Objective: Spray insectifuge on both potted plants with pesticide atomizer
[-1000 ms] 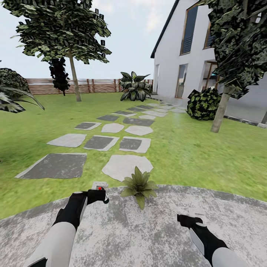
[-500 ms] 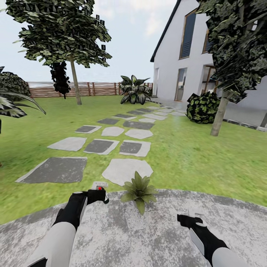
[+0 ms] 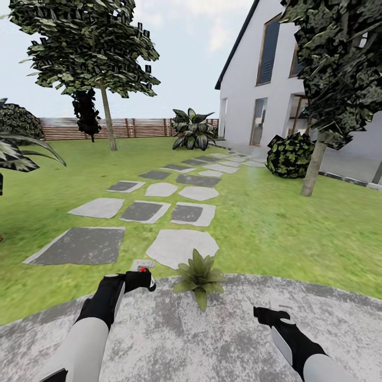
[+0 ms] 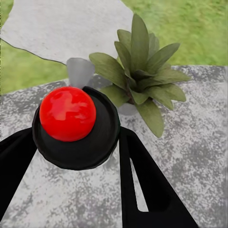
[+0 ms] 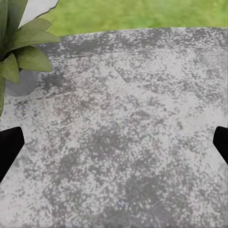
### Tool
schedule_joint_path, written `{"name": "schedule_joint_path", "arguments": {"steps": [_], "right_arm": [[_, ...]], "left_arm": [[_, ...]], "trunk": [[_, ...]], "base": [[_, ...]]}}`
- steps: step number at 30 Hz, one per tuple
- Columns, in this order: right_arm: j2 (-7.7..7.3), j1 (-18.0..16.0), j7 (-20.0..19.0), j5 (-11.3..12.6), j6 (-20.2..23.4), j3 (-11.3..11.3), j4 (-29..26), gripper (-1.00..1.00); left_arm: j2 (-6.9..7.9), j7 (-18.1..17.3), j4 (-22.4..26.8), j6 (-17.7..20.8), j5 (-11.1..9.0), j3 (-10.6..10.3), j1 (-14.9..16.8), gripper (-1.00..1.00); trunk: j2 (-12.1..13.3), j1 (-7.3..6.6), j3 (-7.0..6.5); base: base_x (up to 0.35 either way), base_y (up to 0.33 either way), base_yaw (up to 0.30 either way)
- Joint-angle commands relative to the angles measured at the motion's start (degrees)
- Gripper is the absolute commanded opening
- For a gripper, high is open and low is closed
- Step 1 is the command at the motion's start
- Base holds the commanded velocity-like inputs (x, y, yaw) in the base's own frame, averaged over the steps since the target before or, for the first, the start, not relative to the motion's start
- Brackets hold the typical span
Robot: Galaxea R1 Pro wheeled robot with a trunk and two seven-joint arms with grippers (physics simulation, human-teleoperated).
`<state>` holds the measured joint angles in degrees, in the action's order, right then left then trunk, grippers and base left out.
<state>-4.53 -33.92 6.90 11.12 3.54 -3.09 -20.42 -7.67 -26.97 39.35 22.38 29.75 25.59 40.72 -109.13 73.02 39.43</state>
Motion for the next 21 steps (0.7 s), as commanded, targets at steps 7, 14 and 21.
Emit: {"name": "schedule_joint_path", "arguments": {"steps": [7,14,21], "right_arm": [[-0.03,0.00,0.31,0.48,0.33,-0.33,-0.14,1.00],[-0.04,0.00,0.31,0.48,0.33,-0.37,-0.14,1.00],[0.30,0.00,0.63,0.06,0.69,-0.60,-0.38,1.00]], "left_arm": [[-0.06,-0.54,0.13,0.21,0.49,0.43,0.06,-1.00],[-0.06,-0.54,0.12,0.21,0.49,0.43,0.06,-1.00],[-0.03,-0.53,0.21,0.35,0.56,0.43,0.08,-1.00]], "trunk": [[2.79,-1.55,-1.20],[5.60,-3.09,-2.46],[7.61,-4.19,-3.35]], "base": [[0.000,0.000,0.000],[0.000,0.000,0.000],[0.000,0.000,0.000]]}}
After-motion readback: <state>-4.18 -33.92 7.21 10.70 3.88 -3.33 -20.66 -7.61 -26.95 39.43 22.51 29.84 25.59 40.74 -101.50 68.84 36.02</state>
